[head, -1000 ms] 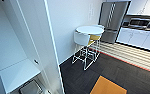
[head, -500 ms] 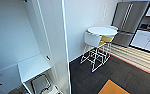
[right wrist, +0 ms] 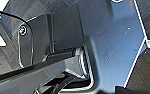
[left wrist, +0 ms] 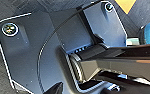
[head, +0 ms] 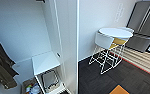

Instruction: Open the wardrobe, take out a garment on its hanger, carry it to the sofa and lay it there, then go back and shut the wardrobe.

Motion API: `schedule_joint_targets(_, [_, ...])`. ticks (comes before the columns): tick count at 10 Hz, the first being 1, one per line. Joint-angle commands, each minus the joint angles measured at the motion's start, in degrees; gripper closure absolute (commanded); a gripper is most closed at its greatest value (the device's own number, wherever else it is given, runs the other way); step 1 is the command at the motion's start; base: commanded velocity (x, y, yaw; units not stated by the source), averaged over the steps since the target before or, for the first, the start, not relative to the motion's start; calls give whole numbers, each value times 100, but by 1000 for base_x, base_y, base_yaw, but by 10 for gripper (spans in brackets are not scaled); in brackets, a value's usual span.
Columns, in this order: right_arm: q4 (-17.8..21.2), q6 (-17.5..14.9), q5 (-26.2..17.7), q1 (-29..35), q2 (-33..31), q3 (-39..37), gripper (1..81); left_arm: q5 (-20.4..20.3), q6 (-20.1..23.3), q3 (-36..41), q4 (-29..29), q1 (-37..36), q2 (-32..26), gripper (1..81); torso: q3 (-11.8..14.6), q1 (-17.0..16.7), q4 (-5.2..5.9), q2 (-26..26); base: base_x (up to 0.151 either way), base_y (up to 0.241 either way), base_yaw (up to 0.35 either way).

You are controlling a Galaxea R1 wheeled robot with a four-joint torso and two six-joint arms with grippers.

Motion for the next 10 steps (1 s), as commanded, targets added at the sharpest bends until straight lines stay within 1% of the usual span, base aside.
schedule_joint_targets(1, [-34,-41,-311,156,38,33,10,215,15,33,36,-170,28,10,0,1,0,0,0,0,300])
schedule_joint_targets(10, [-34,-50,-329,139,47,-20,10,215,15,33,-25,-117,81,10,0,1,0,0,0,0,301])
